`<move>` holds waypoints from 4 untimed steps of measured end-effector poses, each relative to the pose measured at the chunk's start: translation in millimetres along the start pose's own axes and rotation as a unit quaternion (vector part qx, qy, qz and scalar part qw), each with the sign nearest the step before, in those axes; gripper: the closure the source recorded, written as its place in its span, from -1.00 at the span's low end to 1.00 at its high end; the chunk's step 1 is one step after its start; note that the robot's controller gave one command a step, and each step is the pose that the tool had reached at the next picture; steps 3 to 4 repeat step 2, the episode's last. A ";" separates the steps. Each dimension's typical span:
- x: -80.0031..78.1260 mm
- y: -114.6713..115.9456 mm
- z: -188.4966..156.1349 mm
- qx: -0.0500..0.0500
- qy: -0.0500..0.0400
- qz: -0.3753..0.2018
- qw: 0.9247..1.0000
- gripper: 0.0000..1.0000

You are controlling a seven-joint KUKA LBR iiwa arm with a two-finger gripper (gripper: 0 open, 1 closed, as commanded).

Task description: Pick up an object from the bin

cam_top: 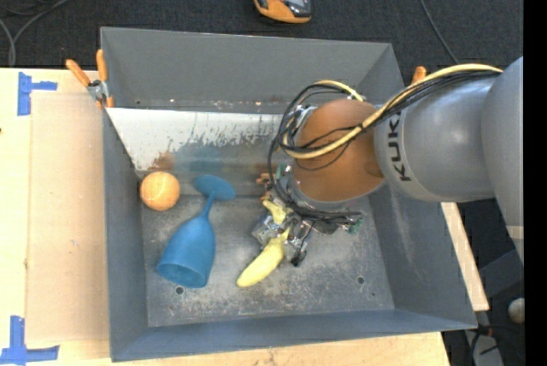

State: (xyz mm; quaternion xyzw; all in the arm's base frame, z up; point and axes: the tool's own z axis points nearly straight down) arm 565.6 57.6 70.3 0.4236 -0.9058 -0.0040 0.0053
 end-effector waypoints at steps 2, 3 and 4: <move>0.3 2.1 -59.8 -0.001 0.001 0.002 1.000 1.00; 0.3 2.1 -59.8 -0.001 0.001 0.002 1.000 1.00; 0.3 2.1 -59.8 -0.001 0.001 0.002 1.000 1.00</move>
Offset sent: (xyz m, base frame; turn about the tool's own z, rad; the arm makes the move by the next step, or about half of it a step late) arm -0.0035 0.0001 0.0712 0.0016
